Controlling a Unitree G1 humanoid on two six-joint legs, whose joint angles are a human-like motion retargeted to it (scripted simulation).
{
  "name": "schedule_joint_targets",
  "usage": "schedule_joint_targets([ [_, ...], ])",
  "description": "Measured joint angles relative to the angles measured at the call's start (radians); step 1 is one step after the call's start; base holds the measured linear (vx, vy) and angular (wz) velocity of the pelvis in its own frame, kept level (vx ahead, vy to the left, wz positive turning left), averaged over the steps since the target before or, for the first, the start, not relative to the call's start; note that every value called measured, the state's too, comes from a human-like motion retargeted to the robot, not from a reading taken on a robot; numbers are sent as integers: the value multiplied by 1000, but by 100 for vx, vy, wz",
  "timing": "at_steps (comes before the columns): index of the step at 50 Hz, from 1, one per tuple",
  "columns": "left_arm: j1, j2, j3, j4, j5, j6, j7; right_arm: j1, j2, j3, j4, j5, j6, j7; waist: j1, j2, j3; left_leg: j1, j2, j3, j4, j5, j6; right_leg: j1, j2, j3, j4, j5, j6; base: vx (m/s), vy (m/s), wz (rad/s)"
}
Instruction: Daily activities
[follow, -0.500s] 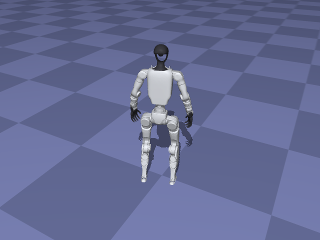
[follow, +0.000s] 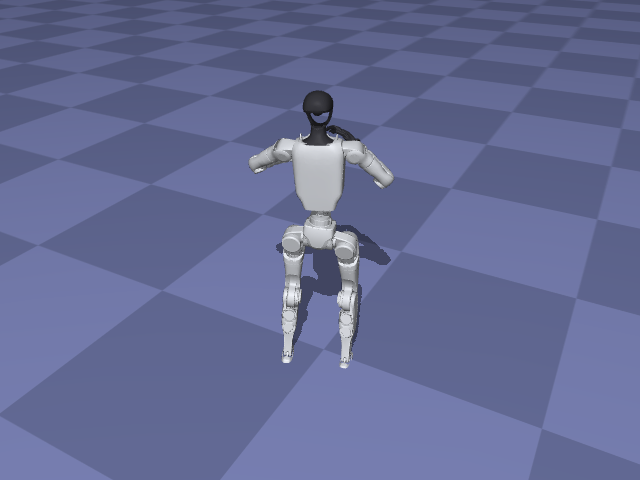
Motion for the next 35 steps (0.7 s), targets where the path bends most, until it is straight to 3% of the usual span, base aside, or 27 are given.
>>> schedule_joint_targets([
  [10,-235,-116,-126,121,226,69,115,-272,74,153,106,-90,11,-7,31,-1,8,3,14,-19,5,-3,-4,24,15,-15,-23,1,-9,0,0,0],
  [35,-242,-123,-117,138,320,117,115,-258,110,139,112,-116,18,26,26,22,-8,4,16,-22,-27,13,1,15,19,-19,-44,7,-9,0,0,0],
])
